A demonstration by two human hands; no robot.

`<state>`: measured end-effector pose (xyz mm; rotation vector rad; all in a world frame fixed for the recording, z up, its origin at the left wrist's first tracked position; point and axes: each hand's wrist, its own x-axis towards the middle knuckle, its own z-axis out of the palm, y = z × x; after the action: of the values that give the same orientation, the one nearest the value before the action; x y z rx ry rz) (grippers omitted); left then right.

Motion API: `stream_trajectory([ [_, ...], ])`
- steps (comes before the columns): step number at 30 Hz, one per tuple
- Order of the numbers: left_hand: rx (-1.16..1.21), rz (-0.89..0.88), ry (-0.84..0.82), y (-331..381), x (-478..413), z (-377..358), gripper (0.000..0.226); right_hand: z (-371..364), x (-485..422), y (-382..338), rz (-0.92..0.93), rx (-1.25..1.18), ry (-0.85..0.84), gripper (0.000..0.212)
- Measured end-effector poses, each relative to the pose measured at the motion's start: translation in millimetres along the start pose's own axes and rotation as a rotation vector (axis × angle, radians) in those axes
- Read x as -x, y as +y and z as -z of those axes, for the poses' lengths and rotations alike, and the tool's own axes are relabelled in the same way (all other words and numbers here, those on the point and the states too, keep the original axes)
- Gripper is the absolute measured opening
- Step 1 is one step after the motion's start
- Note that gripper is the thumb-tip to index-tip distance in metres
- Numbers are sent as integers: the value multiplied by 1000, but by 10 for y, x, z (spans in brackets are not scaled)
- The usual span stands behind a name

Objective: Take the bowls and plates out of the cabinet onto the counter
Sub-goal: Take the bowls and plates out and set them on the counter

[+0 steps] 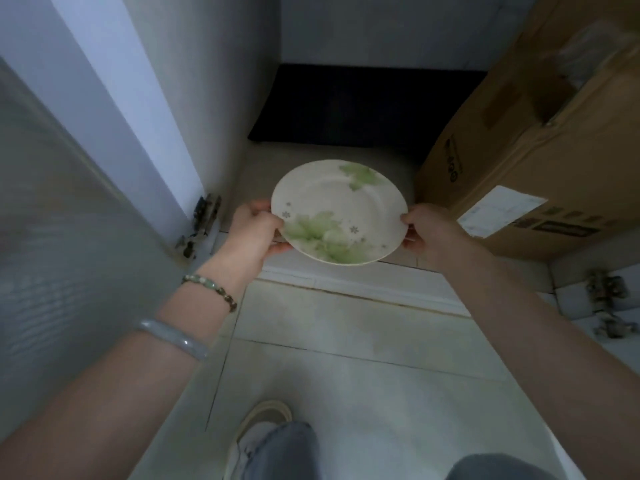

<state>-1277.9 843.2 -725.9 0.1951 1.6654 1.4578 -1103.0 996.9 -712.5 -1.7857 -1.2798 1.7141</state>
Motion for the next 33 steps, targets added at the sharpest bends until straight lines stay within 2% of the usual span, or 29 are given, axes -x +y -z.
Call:
stream_trajectory([
  [4,111,-55,-46,366,423,70,41,180,521,-281,54,-36,-32,33],
  [10,126,-108,-95,969,998,117,38,434,1264,-682,138,-122,-36,15],
  [15,25,-37,-167,1408,1326,111,42,564,1622,-924,137,-128,-16,16],
  [23,-25,88,-94,1873,2077,-2,45,803,2275,-1337,61,-5,9,22],
  [28,-88,184,-60,2182,2764,-7,33,1120,2955,-1453,-60,48,21,24],
  [33,-73,232,-53,2473,3642,67,34,1431,3859,-1646,-31,44,49,23],
])
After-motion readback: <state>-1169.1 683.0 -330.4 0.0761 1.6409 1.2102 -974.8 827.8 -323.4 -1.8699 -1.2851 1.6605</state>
